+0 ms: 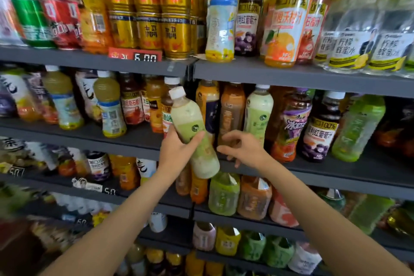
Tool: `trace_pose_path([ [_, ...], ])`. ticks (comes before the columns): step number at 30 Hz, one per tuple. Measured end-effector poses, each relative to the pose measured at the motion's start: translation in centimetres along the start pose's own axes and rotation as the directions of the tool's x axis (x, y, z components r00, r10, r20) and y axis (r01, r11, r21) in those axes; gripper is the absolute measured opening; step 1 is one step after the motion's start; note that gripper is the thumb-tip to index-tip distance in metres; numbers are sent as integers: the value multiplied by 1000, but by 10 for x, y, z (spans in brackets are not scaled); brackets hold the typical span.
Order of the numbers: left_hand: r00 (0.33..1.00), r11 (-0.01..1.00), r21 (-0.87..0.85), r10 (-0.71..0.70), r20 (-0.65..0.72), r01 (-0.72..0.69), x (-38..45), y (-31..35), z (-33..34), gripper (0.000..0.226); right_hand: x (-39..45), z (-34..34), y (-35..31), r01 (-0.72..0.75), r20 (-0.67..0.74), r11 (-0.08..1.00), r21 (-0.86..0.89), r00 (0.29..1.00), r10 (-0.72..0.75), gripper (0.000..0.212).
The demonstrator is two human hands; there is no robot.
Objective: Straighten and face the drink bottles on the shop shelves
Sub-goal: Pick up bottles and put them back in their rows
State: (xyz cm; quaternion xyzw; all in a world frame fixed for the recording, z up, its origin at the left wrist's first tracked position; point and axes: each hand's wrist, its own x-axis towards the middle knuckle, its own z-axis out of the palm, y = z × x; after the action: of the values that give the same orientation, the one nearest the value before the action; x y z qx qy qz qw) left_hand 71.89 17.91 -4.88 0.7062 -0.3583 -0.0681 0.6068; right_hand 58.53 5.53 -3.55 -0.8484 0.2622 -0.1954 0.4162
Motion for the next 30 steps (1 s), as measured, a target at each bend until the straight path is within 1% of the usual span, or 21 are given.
trace_pose_path([
  [3, 993, 998, 25, -62, -97, 65, 9, -11, -20, 63, 17, 15, -4, -13, -1, 996, 85, 1000, 13, 29],
  [5, 988, 995, 50, -76, -136, 83, 13, -15, -34, 61, 29, 27, -11, 29, -47, 996, 86, 999, -25, 25],
  [7, 985, 992, 91, -72, -155, 87, 17, -20, -47, 60, 36, 37, -20, 104, -201, 994, -41, 973, -110, 29],
  [9, 984, 989, 119, -65, -164, 85, 20, -24, -57, 60, 40, 43, -30, 160, -364, 960, -230, 901, -237, 38],
  [10, 985, 989, 122, -61, -162, 81, 22, -26, -61, 60, 42, 44, -34, 186, -405, 926, -329, 858, -316, 41],
  [11, 987, 989, 126, -53, -148, 72, 25, -28, -65, 59, 44, 44, -39, 200, -417, 884, -423, 823, -386, 45],
  [12, 992, 989, 137, -45, -119, 62, 27, -28, -69, 58, 48, 43, -43, 188, -415, 845, -501, 804, -425, 50],
  [13, 997, 987, 154, -34, -75, 45, 30, -28, -73, 58, 52, 42, -48, 152, -418, 816, -558, 798, -435, 56],
  [15, 999, 984, 180, -17, 30, 11, 39, -31, -80, 60, 64, 42, -58, 30, -447, 798, -601, 816, -367, 70],
  [18, 989, 985, 171, -6, 149, -20, 49, -32, -90, 65, 83, 47, -73, -140, -473, 834, -533, 867, -157, 87],
  [20, 982, 990, 140, 9, 187, -35, 54, -33, -95, 66, 91, 54, -78, -217, -504, 842, -493, 861, -73, 92],
  [22, 979, 994, 108, 11, 201, -33, 61, -37, -100, 63, 95, 60, -82, -260, -561, 846, -465, 826, -55, 89],
  [24, 977, 996, 84, 2, 212, -20, 68, -42, -106, 60, 94, 64, -84, -263, -599, 853, -450, 798, -70, 83],
  [27, 981, 999, 44, -6, 196, -2, 77, -49, -114, 64, 93, 68, -86, -257, -606, 852, -455, 790, -86, 79],
  [29, 984, 999, 25, -26, 178, 22, 82, -54, -122, 57, 92, 73, -89, -284, -633, 854, -436, 771, -67, 80],
  [30, 985, 999, 24, -37, 169, 34, 85, -56, -126, 53, 90, 77, -90, -298, -660, 859, -415, 749, -59, 79],
])
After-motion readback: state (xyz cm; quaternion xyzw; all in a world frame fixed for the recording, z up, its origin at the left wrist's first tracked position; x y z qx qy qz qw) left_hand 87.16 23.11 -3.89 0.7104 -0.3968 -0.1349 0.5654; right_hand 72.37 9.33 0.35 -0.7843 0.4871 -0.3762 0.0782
